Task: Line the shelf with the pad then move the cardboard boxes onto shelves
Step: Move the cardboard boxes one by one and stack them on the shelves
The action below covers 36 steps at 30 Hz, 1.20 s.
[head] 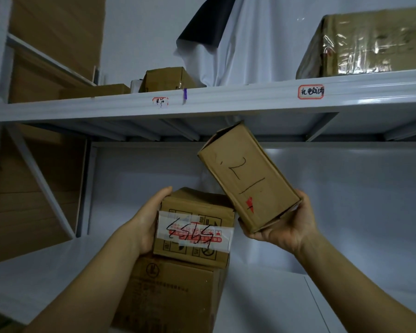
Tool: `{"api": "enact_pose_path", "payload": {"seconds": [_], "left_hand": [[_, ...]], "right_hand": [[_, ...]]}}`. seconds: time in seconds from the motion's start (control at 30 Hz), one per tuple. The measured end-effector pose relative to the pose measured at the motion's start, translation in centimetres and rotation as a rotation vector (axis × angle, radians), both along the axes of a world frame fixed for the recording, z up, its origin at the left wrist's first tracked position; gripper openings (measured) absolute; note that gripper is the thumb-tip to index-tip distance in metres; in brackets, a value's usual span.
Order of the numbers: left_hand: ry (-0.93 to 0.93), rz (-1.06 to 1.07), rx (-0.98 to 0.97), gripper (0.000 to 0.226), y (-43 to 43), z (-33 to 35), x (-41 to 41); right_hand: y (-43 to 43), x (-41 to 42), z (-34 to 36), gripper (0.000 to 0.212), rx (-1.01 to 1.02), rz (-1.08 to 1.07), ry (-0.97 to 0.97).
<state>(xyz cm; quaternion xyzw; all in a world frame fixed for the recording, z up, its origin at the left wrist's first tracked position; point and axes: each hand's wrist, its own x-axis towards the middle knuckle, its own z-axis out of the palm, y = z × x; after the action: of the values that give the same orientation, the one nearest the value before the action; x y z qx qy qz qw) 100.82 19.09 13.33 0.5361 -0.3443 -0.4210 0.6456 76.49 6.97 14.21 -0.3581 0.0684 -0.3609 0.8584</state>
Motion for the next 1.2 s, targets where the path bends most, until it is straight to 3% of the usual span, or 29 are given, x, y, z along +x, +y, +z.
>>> {"api": "enact_pose_path", "payload": {"seconds": [0.2,0.4,0.53,0.63,0.8,1.0,1.1,1.2], "left_hand": [[-0.028,-0.033,0.018,0.035,1.8,0.7,-3.1],[-0.185,0.023,-0.007,0.017,3.9,1.0,-8.0],[-0.231,0.054,0.015,0.022,5.4,-0.7,-12.1],[-0.220,0.049,-0.016,0.012,6.8,-2.3,-14.8],[-0.164,0.058,-0.089,0.026,9.0,-5.1,-18.0],[-0.102,0.035,-0.069,0.036,12.4,-7.9,-20.2],[-0.093,-0.002,-0.057,0.055,14.1,-9.3,-19.9],[-0.057,-0.043,-0.075,0.052,16.1,-11.3,-19.6]], "right_hand": [[0.8,-3.7,-0.7,0.044,0.000,-0.041,-0.037],[2.3,-9.0,-1.7,0.027,-0.085,-0.166,0.021],[3.4,-12.1,-3.0,0.026,-0.086,-0.125,0.047],[4.1,-14.2,-3.8,0.030,-0.106,-0.110,0.089],[5.7,-17.4,-5.3,0.025,-0.099,-0.043,0.187],[9.0,-20.1,-8.0,0.046,-0.090,-0.035,0.249],[10.9,-20.8,-9.3,0.047,-0.106,-0.033,0.281],[13.2,-21.3,-11.1,0.071,-0.103,-0.053,0.287]]}}
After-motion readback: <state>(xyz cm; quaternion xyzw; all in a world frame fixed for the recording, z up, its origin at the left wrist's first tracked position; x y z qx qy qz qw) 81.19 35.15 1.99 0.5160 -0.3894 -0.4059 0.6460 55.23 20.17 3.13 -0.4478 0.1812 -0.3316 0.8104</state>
